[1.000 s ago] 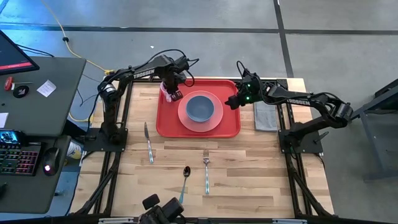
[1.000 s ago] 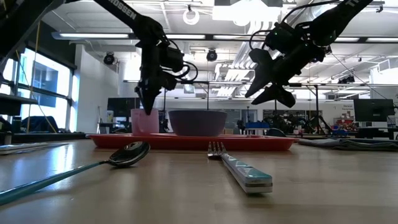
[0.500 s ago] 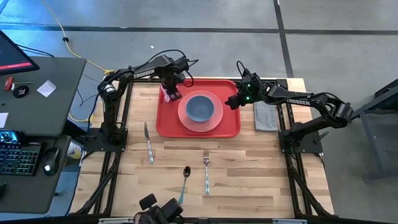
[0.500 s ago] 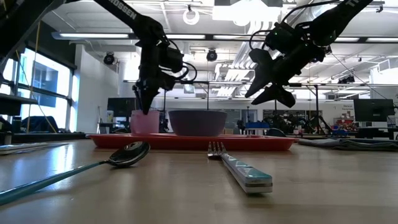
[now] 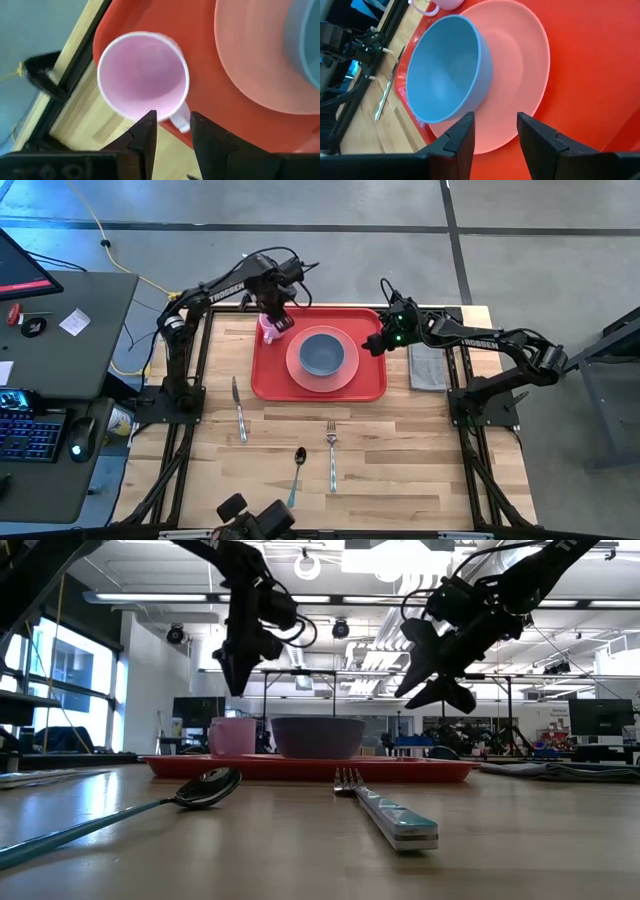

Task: Set up tray
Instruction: Adjust the pink plate on the red serving tray

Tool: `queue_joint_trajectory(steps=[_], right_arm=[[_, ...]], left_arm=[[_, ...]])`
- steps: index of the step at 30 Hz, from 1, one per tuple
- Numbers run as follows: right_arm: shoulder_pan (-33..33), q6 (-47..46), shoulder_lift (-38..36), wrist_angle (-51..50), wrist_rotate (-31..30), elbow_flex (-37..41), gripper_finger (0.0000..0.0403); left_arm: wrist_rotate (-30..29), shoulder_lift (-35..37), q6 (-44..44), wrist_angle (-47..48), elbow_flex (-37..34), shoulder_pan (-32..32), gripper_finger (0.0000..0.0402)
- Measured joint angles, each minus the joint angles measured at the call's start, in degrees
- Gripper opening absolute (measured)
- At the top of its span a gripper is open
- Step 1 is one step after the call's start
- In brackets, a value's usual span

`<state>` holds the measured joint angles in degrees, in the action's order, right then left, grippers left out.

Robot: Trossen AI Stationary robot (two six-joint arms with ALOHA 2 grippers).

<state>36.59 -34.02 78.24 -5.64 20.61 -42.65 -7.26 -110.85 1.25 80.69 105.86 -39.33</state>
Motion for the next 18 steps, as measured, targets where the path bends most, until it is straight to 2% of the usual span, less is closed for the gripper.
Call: queue_joint_trajectory(steps=[6,11,14,18], right_arm=[[0.0,-0.5,0.0,-1.1,4.5,0.0,0.0137],[0.0,-0.6,-0.7,-3.4,8.7,0.0,0.0137],[0.0,-0.4,-3.4,-8.4,6.8,0.0,0.0137],[0.0,0.5,-8.3,-16.5,-1.2,0.0,0.0137]], left_arm=[[0.4,0.0,-5.0,7.1,6.2,0.9,0.0152],[0.4,2.0,-10.0,9.3,9.8,4.0,0.0152],[0.5,4.3,-13.9,9.4,10.0,6.9,0.0152],[0.5,7.2,-20.2,9.3,10.0,11.9,0.0152]])
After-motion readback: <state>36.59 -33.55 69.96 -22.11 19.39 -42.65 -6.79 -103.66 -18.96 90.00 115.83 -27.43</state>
